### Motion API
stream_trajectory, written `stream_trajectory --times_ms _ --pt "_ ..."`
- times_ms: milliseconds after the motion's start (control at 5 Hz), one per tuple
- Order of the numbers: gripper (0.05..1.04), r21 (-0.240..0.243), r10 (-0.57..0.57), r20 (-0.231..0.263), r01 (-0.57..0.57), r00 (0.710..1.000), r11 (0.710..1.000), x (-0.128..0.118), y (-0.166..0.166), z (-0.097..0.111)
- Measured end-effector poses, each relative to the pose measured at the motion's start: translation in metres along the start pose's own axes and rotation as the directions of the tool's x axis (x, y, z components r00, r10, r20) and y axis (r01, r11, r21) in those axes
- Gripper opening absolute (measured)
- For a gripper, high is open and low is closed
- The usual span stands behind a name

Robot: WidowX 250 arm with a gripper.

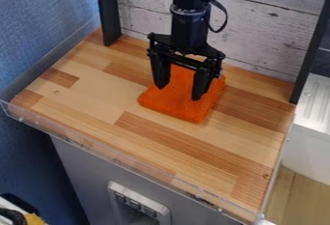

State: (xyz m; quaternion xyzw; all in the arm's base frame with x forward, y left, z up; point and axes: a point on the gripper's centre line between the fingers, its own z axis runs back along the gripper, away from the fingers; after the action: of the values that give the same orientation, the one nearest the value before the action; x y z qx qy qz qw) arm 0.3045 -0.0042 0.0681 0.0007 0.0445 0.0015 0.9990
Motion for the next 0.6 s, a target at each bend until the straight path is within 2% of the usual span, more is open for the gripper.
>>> stream_trajectory --times_ms 200,400,600 --pt "0.999 0.001 0.056 -0.003 -0.056 0.998 0.998 -0.003 -0.017 -0.004" --pt "0.999 0.003 0.150 0.010 -0.150 0.989 0.989 -0.007 -0.049 -0.009" --pt "0.999 -0.002 0.257 0.042 -0.257 0.966 0.966 -0.009 -0.075 -0.010"
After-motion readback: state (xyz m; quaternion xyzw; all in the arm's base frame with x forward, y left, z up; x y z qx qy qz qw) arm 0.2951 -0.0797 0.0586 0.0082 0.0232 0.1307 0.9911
